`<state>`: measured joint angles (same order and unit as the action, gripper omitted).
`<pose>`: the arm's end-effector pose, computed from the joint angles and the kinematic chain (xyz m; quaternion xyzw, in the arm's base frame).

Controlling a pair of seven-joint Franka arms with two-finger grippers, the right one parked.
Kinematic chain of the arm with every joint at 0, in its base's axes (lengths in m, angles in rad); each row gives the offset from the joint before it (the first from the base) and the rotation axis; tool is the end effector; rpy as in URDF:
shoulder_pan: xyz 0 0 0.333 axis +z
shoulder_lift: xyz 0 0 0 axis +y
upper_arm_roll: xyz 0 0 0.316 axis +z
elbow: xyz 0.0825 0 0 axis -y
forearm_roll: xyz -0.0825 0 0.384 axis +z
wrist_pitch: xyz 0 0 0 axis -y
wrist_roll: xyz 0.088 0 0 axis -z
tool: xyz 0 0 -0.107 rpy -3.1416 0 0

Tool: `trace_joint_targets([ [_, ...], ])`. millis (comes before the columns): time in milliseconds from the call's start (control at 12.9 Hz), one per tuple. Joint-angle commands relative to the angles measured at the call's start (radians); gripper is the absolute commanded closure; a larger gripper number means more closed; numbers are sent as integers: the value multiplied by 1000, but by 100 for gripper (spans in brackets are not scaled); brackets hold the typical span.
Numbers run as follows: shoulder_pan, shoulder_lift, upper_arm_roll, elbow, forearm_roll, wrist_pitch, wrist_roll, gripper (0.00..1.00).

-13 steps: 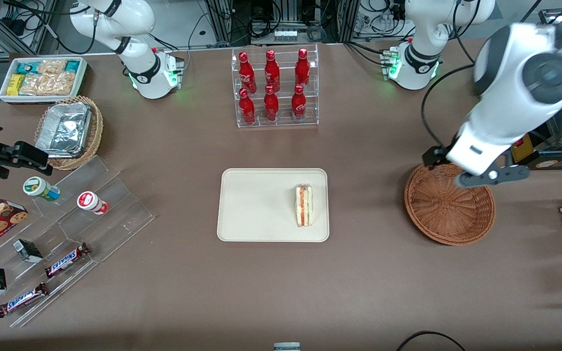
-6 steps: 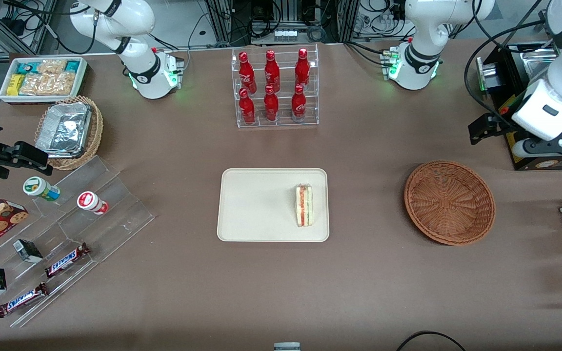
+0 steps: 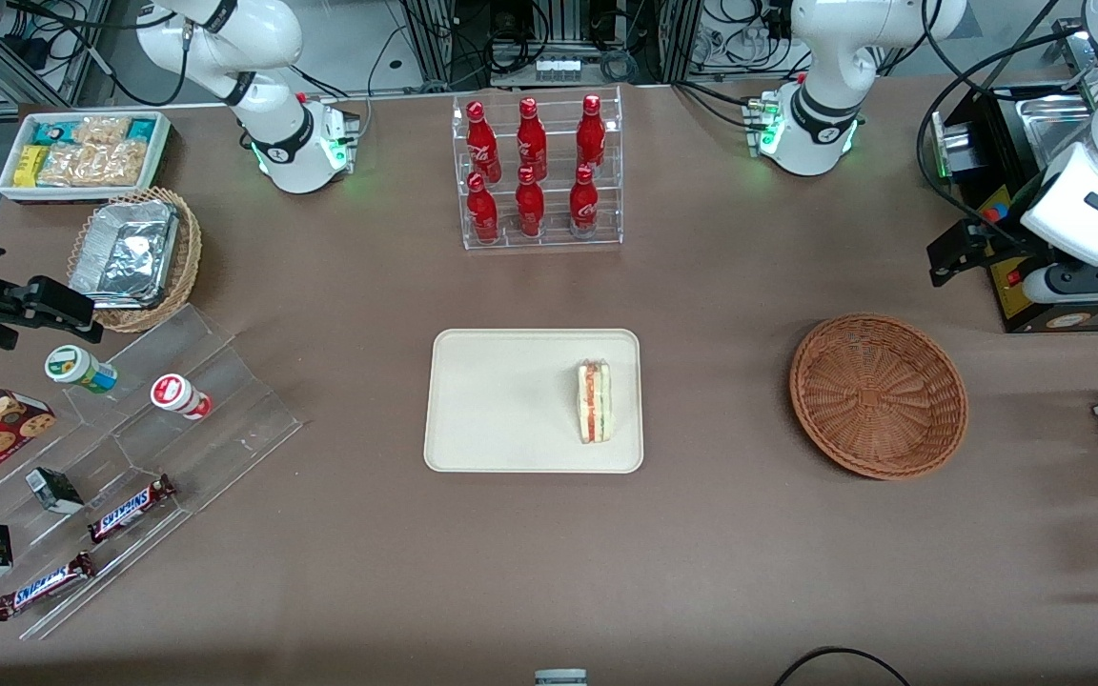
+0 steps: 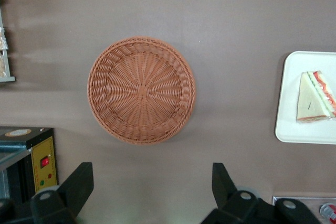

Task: Place sandwich from basket to tray

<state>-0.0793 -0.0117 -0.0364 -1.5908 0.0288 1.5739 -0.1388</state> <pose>0.5476 -0.0607 0.6218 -0.9998 -0.0115 0.0007 0.0148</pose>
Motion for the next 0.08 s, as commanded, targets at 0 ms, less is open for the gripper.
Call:
trace_joint_targets([
  [0, 10, 13, 0, 2, -13, 24, 22, 0],
])
